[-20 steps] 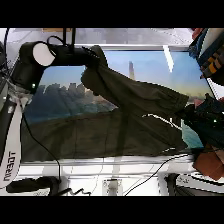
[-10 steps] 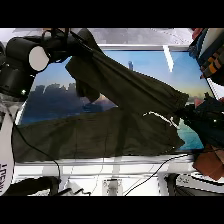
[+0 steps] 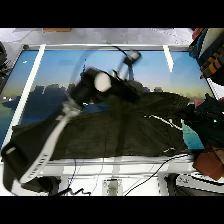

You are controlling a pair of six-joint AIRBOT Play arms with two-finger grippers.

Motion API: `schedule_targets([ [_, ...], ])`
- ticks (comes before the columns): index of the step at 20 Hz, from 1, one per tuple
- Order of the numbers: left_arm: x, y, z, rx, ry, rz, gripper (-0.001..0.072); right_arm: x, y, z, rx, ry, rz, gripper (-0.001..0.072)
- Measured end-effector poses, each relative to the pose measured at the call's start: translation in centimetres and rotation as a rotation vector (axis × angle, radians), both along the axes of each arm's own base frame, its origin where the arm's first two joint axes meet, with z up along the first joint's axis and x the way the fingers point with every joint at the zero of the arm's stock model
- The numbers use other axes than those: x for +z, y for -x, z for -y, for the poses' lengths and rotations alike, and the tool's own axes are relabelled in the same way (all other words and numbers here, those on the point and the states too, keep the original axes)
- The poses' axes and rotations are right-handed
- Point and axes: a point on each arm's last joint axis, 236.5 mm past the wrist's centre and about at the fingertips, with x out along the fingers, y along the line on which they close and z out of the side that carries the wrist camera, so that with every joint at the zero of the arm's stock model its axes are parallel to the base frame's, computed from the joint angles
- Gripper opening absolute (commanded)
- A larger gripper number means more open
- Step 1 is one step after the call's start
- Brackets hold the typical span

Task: Fold the clothes and pants, and hang the long-sleeved shirts on hangers.

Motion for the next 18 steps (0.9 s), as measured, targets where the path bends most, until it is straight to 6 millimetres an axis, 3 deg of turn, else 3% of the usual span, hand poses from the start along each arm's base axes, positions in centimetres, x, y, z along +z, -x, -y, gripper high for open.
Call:
schedule_targets([
  [1, -1.6, 1.0, 1.3, -0.028, -0.016, -0.025, 0.0042, 0.0, 0.0, 0.0, 0.0, 0.0, 0.0, 0.004],
  [2, -3.0, 2.0, 2.4, -0.055, -0.028, -0.046, 0.0184, 0.0, 0.0, 0.0, 0.0, -0.001, 0.0, 0.0039],
  [3, -3.9, 2.8, 3.3, -0.075, -0.032, -0.065, 0.0501, 0.0, 0.0, 0.0, 0.0, 0.0, 0.0, 0.004],
  [4, -4.5, 3.4, 4.0, -0.088, -0.031, -0.078, 0.0718, 0.0, 0.0, 0.0, 0.0, -0.001, 0.0, 0.004],
  [7, -4.7, 3.4, 4.2, -0.091, -0.024, -0.086, 0.0692, 0.0, 0.0, 0.0, 0.0, -0.001, 0.0, 0.004],
  [9, -3.9, 1.2, 2.2, -0.047, -0.041, -0.046, 0.0688, 0.0, 0.0, 0.0, 0.0, -0.001, 0.0, 0.004],
  [10, -3.7, -0.3, 0.6, -0.01, -0.062, -0.029, 0.0611, 0.0, 0.0, 0.0, -0.001, -0.001, 0.001, 0.004],
  [11, -3.4, -2.2, -1.7, 0.036, -0.09, -0.01, 0.0472, 0.0, 0.0, 0.0, 0.0, -0.001, 0.0, 0.004],
  [12, -3.1, -4.2, -4.2, 0.089, -0.114, 0.008, 0.042, 0.0, 0.0, 0.0, 0.0, -0.001, 0.0, 0.0039],
  [15, -3.4, -9.8, -13.3, 0.273, -0.179, -0.008, 0.042, -0.1, 0.1, 0.0, 0.002, 0.003, -0.002, 0.004],
  [18, -6.7, -11.6, -20.7, 0.426, -0.151, -0.178, 0.0422, -0.4, 0.4, 0.2, 0.013, 0.021, -0.016, 0.004],
])
